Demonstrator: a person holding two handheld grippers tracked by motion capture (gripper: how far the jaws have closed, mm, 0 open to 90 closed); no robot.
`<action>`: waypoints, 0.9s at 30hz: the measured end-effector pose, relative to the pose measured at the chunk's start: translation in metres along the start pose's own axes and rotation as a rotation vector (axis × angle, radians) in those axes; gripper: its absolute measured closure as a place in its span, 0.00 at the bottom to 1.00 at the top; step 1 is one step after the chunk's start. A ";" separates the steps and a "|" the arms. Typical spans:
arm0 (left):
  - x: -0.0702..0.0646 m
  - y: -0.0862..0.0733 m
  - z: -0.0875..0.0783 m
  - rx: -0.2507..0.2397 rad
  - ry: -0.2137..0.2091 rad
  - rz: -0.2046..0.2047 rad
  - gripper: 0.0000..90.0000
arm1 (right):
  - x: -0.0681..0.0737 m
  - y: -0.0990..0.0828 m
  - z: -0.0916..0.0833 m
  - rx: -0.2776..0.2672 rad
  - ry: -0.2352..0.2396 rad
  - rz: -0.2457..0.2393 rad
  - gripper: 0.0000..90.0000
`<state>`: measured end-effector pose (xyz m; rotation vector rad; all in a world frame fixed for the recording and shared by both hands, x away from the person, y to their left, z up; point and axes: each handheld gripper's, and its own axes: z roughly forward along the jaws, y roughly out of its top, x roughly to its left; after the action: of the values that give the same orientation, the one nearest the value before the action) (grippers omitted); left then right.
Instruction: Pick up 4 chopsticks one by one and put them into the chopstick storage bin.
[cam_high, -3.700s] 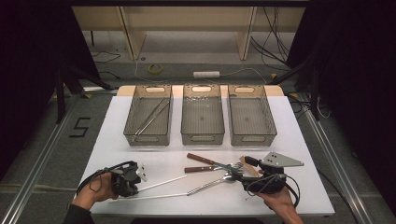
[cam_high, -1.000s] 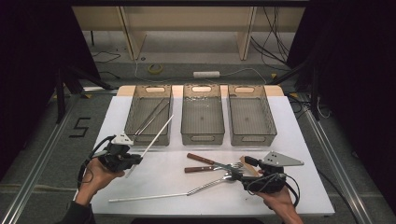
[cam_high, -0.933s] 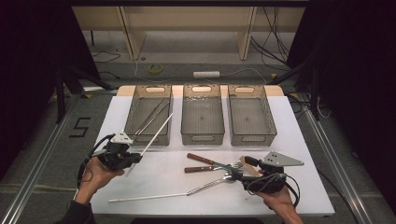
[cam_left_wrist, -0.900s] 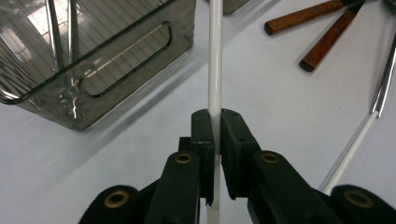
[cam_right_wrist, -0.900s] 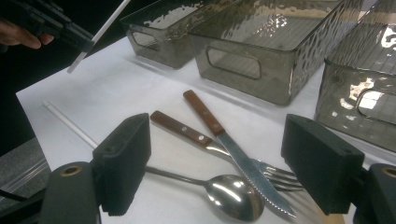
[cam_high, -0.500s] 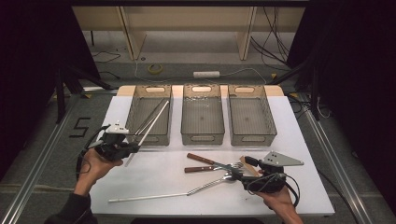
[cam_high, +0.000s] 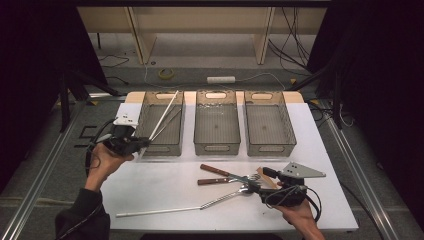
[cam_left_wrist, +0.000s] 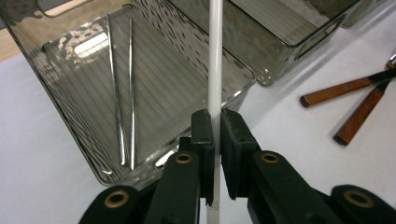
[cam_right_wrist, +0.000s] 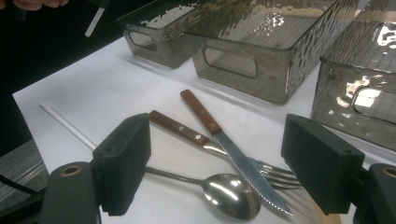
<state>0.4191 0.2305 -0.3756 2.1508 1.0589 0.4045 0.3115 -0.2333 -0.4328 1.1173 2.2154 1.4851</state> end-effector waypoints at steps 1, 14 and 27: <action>0.001 0.002 0.001 -0.001 0.004 -0.001 0.93 | 0.000 0.000 0.000 0.001 0.000 0.000 0.28; 0.018 0.027 0.010 0.005 0.044 -0.014 0.93 | 0.000 0.000 0.000 0.001 0.003 0.001 0.28; 0.036 0.047 0.018 -0.008 0.076 -0.048 0.93 | 0.000 0.000 0.000 0.001 0.004 0.000 0.28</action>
<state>0.4778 0.2307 -0.3568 2.1131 1.1464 0.4707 0.3113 -0.2335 -0.4328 1.1157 2.2186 1.4882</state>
